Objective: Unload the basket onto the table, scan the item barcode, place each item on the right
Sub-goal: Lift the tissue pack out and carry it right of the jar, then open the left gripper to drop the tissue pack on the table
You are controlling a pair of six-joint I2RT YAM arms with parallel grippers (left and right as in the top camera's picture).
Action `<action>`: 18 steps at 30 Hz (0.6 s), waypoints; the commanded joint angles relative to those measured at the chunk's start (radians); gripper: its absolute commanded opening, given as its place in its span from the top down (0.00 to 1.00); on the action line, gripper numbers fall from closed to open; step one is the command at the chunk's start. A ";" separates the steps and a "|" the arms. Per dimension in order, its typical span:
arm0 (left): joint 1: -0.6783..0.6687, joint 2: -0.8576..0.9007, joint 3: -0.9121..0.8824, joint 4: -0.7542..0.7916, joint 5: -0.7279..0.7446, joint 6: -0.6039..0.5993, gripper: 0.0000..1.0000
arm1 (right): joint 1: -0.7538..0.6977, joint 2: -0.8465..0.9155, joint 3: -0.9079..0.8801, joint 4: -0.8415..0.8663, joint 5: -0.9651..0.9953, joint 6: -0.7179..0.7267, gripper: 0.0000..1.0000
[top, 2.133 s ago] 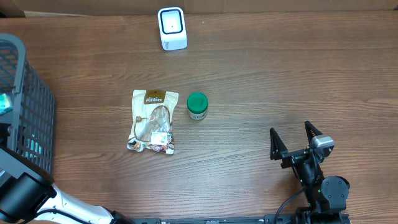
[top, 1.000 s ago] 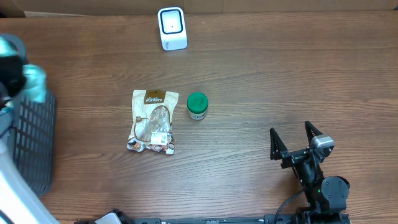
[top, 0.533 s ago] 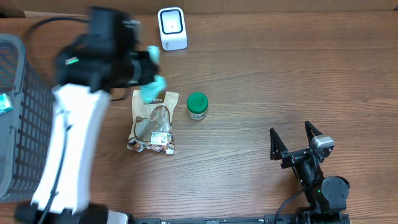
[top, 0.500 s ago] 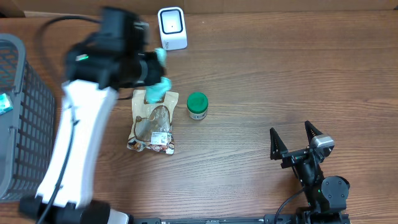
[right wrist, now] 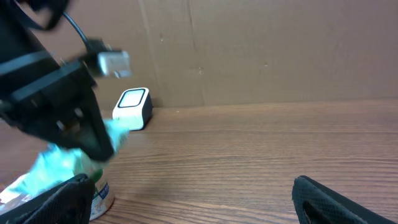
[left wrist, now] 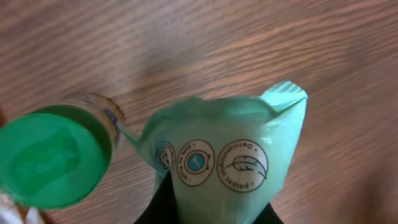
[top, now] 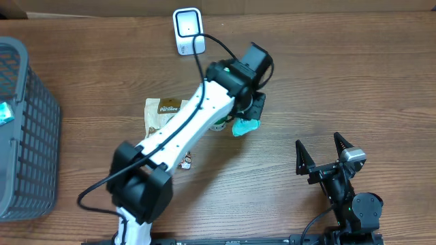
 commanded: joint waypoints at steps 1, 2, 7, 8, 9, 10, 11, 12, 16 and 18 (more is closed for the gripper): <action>-0.002 0.091 0.001 -0.002 -0.035 -0.033 0.96 | 0.005 -0.007 -0.011 0.005 -0.001 -0.001 0.00; -0.002 0.124 0.001 -0.003 -0.026 -0.033 0.95 | 0.005 -0.007 -0.011 0.006 -0.001 -0.001 0.00; -0.002 0.163 0.001 -0.004 0.003 0.001 0.49 | 0.005 -0.007 -0.011 0.006 -0.001 -0.001 0.00; -0.002 0.155 0.007 -0.004 -0.004 0.012 0.35 | 0.005 -0.007 -0.011 0.006 -0.001 -0.001 0.00; 0.002 0.150 0.019 -0.006 -0.006 0.013 0.28 | 0.005 -0.007 -0.011 0.006 -0.001 -0.001 0.00; 0.008 0.142 0.036 -0.010 -0.009 0.014 0.26 | 0.005 -0.007 -0.011 0.006 -0.001 -0.001 0.00; 0.014 0.135 0.051 -0.012 -0.008 0.018 0.26 | 0.005 -0.007 -0.011 0.006 -0.001 -0.001 0.00; 0.022 0.124 0.074 -0.018 -0.009 0.026 0.25 | 0.005 -0.007 -0.011 0.006 -0.001 -0.001 0.00; 0.088 0.040 0.235 -0.104 -0.042 0.048 0.29 | 0.005 -0.007 -0.011 0.006 -0.001 -0.001 0.00; 0.119 0.003 0.291 -0.137 -0.053 0.062 0.30 | 0.005 -0.007 -0.011 0.006 -0.001 -0.001 0.00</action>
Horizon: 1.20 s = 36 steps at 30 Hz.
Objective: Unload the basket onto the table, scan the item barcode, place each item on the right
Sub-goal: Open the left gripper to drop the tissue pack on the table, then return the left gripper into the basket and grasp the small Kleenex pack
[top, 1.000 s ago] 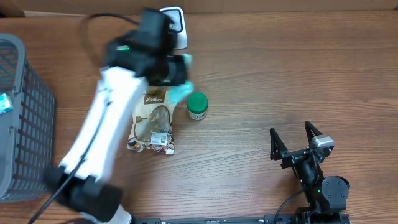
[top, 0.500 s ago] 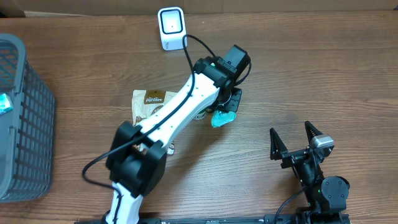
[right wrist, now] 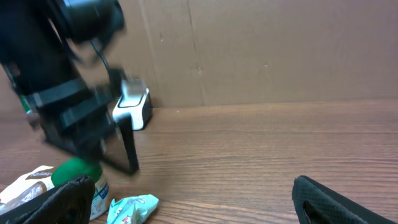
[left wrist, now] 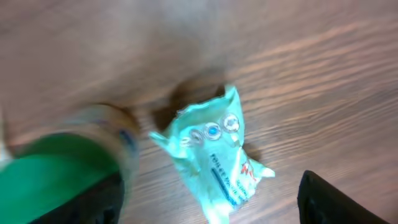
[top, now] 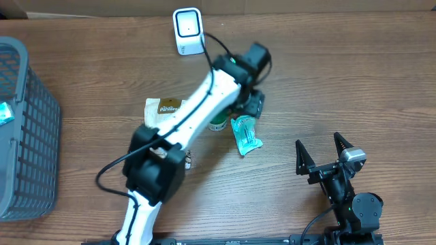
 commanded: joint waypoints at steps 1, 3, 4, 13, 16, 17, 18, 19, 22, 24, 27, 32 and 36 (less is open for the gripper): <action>0.095 -0.165 0.174 -0.063 -0.052 0.045 0.31 | 0.005 -0.007 -0.011 0.006 -0.001 -0.001 0.00; 0.142 -0.215 0.233 -0.098 -0.054 0.068 0.31 | 0.005 -0.007 -0.011 0.006 -0.001 -0.001 0.00; 0.177 -0.248 0.262 -0.116 -0.055 0.077 0.30 | 0.005 -0.007 -0.011 0.006 -0.001 -0.001 0.00; 0.586 -0.494 0.314 -0.211 -0.114 0.089 0.09 | 0.005 -0.007 -0.011 0.005 -0.001 -0.001 0.00; 0.767 -0.529 0.314 -0.242 -0.114 0.089 0.06 | 0.005 -0.007 -0.011 0.006 -0.001 -0.001 0.00; 0.809 -0.533 0.314 -0.247 -0.115 0.089 0.06 | 0.005 -0.007 -0.011 0.006 -0.001 -0.001 0.00; 0.875 -0.533 0.314 -0.250 -0.117 0.089 0.07 | 0.005 -0.007 -0.011 0.006 -0.001 -0.001 0.00; 0.904 -0.533 0.314 -0.251 -0.116 0.089 0.07 | 0.005 -0.007 -0.011 0.005 -0.001 -0.001 0.00; 1.057 -0.512 0.313 -0.246 -0.117 0.089 0.08 | 0.005 -0.007 -0.011 0.006 -0.001 -0.001 0.00; 1.129 -0.495 0.313 -0.241 -0.117 0.089 0.09 | 0.005 -0.007 -0.011 0.006 -0.001 -0.001 0.00; 1.218 -0.458 0.313 -0.231 -0.117 0.089 0.10 | 0.005 -0.007 -0.011 0.006 -0.001 -0.001 0.00; 1.312 -0.372 0.296 -0.208 -0.117 0.089 0.13 | 0.005 -0.007 -0.011 0.006 -0.001 -0.001 0.00; 1.323 -0.310 0.216 -0.149 -0.123 0.093 0.14 | 0.005 -0.007 -0.011 0.006 -0.001 0.000 0.00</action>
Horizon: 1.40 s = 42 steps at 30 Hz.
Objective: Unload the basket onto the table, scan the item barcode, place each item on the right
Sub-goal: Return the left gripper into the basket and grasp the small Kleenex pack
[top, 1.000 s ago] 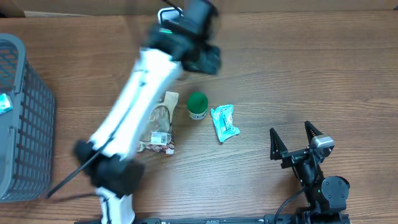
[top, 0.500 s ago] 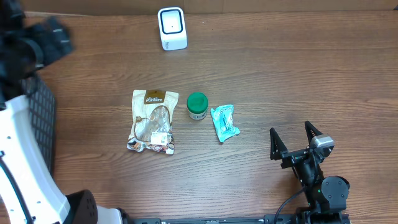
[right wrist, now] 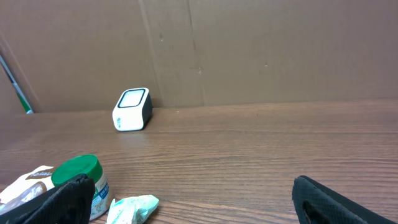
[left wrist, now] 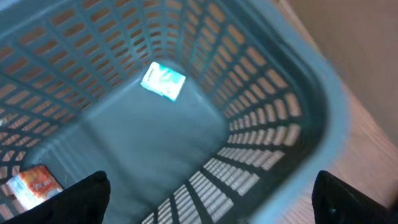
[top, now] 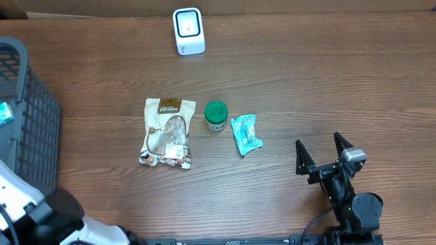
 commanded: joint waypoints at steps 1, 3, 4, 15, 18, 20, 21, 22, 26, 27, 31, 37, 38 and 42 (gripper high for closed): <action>0.004 0.060 -0.103 0.058 -0.018 0.019 0.15 | 0.005 -0.007 -0.011 0.006 -0.001 -0.001 0.00; 0.004 0.065 -0.190 0.119 -0.027 0.019 0.16 | 0.005 -0.007 -0.011 0.006 -0.001 -0.001 0.00; 0.004 0.065 -0.221 0.144 -0.032 0.019 0.15 | 0.005 -0.007 -0.011 0.006 -0.001 -0.001 0.00; 0.005 0.091 -0.581 0.581 -0.091 0.228 0.05 | 0.005 -0.007 -0.011 0.006 -0.001 -0.001 0.00; 0.010 0.109 -0.580 0.630 -0.095 0.263 0.07 | 0.005 -0.007 -0.011 0.006 -0.001 -0.001 0.00; 0.014 0.109 -0.580 0.661 -0.096 0.263 0.07 | 0.005 -0.007 -0.011 0.006 -0.001 -0.001 0.00; 0.018 0.109 -0.580 0.681 -0.095 0.263 0.07 | 0.005 -0.007 -0.011 0.006 -0.001 -0.001 0.00; 0.022 0.109 -0.580 0.701 -0.091 0.263 0.07 | 0.005 -0.007 -0.011 0.006 -0.001 -0.001 0.00; 0.045 0.114 -0.581 0.737 -0.089 0.269 0.08 | 0.005 -0.007 -0.011 0.006 -0.001 -0.001 0.00; 0.053 0.119 -0.581 0.742 -0.083 0.290 0.09 | 0.005 -0.007 -0.011 0.006 -0.001 -0.001 0.00; 0.073 0.161 -0.581 0.742 -0.084 0.364 0.11 | 0.005 -0.007 -0.011 0.006 -0.001 -0.001 0.00; 0.089 0.263 -0.581 0.797 -0.047 0.468 0.18 | 0.005 -0.007 -0.011 0.006 -0.001 -0.001 0.00; 0.089 0.274 -0.581 0.812 -0.047 0.468 0.19 | 0.005 -0.007 -0.011 0.006 -0.001 -0.001 0.00; 0.089 0.317 -0.581 0.889 -0.039 0.467 0.21 | 0.005 -0.007 -0.011 0.006 -0.001 -0.001 0.00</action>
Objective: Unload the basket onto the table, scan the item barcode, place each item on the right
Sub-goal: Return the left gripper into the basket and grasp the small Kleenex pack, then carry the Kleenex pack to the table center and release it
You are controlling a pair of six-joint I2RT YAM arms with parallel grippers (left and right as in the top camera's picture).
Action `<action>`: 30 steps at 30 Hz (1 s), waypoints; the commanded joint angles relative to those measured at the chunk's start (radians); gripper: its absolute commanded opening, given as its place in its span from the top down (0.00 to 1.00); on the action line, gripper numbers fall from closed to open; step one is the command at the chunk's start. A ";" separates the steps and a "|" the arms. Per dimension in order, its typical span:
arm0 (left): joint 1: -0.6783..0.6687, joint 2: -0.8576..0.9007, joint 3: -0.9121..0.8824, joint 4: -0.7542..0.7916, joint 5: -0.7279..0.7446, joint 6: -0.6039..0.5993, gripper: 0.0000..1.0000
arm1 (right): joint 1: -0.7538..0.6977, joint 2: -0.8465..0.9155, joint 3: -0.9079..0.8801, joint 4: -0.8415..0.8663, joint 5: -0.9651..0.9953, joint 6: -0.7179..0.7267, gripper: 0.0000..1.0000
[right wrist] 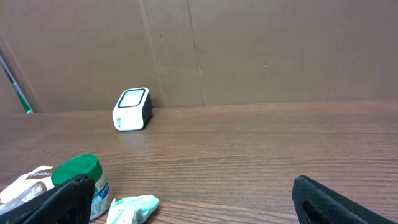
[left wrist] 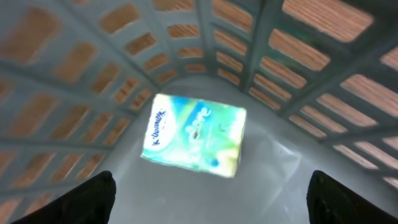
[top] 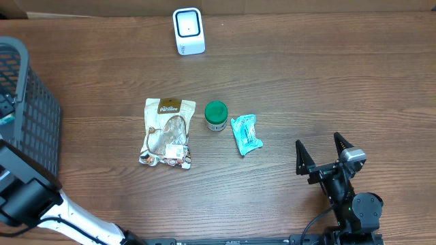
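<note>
My left gripper (left wrist: 208, 208) is open and low inside the grey basket (left wrist: 298, 50), with both dark fingertips at the bottom corners of the left wrist view. Just ahead of it a white, green and blue packet (left wrist: 194, 134) lies flat on the basket floor. The white scanner (top: 189, 30) stands at the table's back edge. A teal packet (top: 246, 134) lies mid-table beside a green-lidded jar (top: 216, 116). My right gripper (top: 327, 155) rests open near the front right, holding nothing.
A brown snack pouch (top: 167, 133) lies left of the jar. The basket (top: 30, 136) takes up the table's left edge, with my left arm (top: 24, 194) reaching into it from the front. A cardboard wall (right wrist: 249, 50) stands behind the scanner (right wrist: 132, 109).
My left gripper was above the basket, looking down at its whole floor. It is now much lower, close over the white-green packet. It is still open. The right arm has not moved.
My left gripper was shut on the teal packet beside the jar. Then the packet lay on the table and the gripper stood open above it. Later the left arm was over the basket at the far left, and now the gripper is down inside it.
</note>
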 commanded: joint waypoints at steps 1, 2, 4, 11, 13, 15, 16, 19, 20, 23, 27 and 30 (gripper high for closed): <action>0.002 0.045 -0.007 0.058 0.022 0.040 0.22 | 0.005 -0.007 -0.011 0.006 -0.001 -0.001 0.00; 0.002 0.057 -0.007 0.069 0.022 0.040 0.26 | 0.005 -0.007 -0.011 0.006 -0.001 -0.001 0.00; 0.002 0.088 -0.007 0.088 0.013 0.041 0.30 | 0.005 -0.007 -0.011 0.006 -0.001 -0.001 0.00; 0.004 0.148 -0.007 0.105 -0.037 0.040 0.35 | 0.005 -0.007 -0.011 0.006 -0.001 0.000 0.00; 0.005 0.169 -0.007 0.119 -0.047 0.040 0.34 | 0.005 -0.007 -0.011 0.006 -0.001 -0.001 0.00; 0.005 0.187 -0.007 0.128 -0.047 0.040 0.35 | 0.005 -0.007 -0.011 0.006 -0.001 -0.001 0.00; 0.005 0.198 -0.007 0.135 -0.047 0.040 0.37 | 0.005 -0.007 -0.011 0.006 -0.001 0.000 0.00; 0.005 0.208 -0.007 0.143 -0.047 0.040 0.55 | 0.005 -0.007 -0.011 0.006 -0.001 -0.001 0.00; 0.005 0.208 -0.007 0.145 -0.047 0.040 0.64 | 0.005 -0.007 -0.011 0.006 -0.001 0.000 0.00; 0.005 0.208 -0.006 0.140 -0.048 0.040 0.95 | 0.005 -0.007 -0.011 0.006 -0.001 0.000 0.00; 0.003 0.183 -0.004 0.079 -0.061 0.010 0.96 | 0.005 -0.007 -0.011 0.006 -0.001 -0.001 0.00; 0.002 0.124 -0.003 0.040 -0.058 -0.068 0.96 | 0.005 -0.007 -0.011 0.006 -0.001 -0.001 0.00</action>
